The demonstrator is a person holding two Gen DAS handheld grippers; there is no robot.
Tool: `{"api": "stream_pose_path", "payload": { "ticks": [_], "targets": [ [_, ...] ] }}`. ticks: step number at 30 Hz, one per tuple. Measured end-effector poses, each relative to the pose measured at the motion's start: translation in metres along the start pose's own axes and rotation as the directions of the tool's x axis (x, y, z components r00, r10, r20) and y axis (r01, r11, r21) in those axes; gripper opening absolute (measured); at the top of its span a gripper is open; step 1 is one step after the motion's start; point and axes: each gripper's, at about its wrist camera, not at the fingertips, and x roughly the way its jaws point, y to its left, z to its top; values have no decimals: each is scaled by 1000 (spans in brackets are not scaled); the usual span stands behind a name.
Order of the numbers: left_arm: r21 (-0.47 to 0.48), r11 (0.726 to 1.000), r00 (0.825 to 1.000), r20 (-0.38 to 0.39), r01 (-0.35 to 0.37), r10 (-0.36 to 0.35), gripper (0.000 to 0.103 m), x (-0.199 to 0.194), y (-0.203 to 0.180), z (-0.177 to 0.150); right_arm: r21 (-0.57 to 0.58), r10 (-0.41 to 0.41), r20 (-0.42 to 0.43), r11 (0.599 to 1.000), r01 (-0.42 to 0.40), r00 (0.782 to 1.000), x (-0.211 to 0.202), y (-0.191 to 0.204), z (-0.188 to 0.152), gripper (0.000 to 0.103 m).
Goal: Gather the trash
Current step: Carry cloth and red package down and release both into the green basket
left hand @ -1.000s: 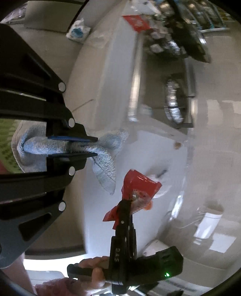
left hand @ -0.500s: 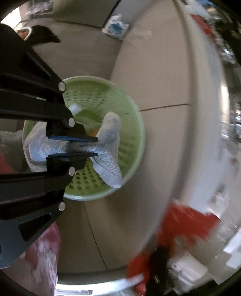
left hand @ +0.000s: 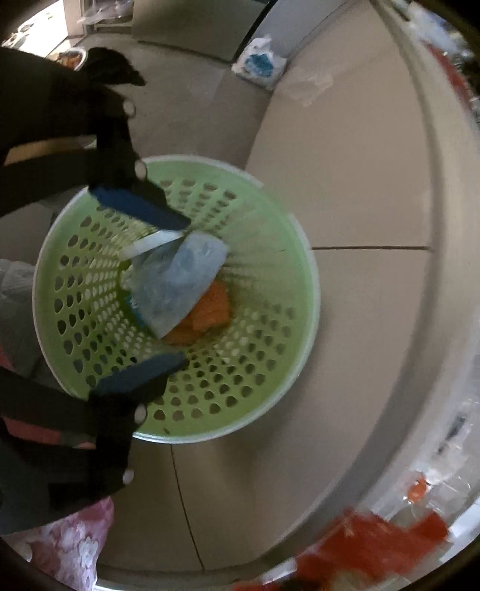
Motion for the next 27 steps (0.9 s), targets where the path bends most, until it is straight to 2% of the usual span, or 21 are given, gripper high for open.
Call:
{"api": "stream_pose_path", "payload": {
  "ticks": [4,8,10,14,17,18,19,22,27],
  "targets": [
    [-29,999,996,90,-13,15,85,-45,5,10,-57,-32,-34,998,30,999,22,5,-1,21],
    [-59,997,978,195,-59,69,95,-94,10,8,-121,-36,-91,992,25,995,61,11,-7,21],
    [-77,994,970,222,-82,98,95,-109,11,12,-148,-37,-117,989,19,992,81,13,-10,21],
    [-127,987,966,226,-100,127,95,-124,12,11,-198,-38,-180,980,2,983,121,19,-15,28],
    [-159,982,964,230,-102,137,95,-131,13,10,-240,-51,-219,971,-4,974,143,26,-18,50],
    [-166,981,962,233,-103,140,95,-136,18,9,-255,-54,-233,967,-7,971,149,28,-21,63],
    [-171,980,962,233,-104,143,95,-137,19,8,-279,-72,-241,960,2,968,155,31,-23,71],
    [-176,977,960,231,-117,157,95,-137,21,6,-313,-100,-240,950,20,966,160,36,-25,81],
    [-197,974,957,243,-111,158,95,-140,23,8,-279,-94,-211,960,33,973,144,31,-23,91]
  ]
}}
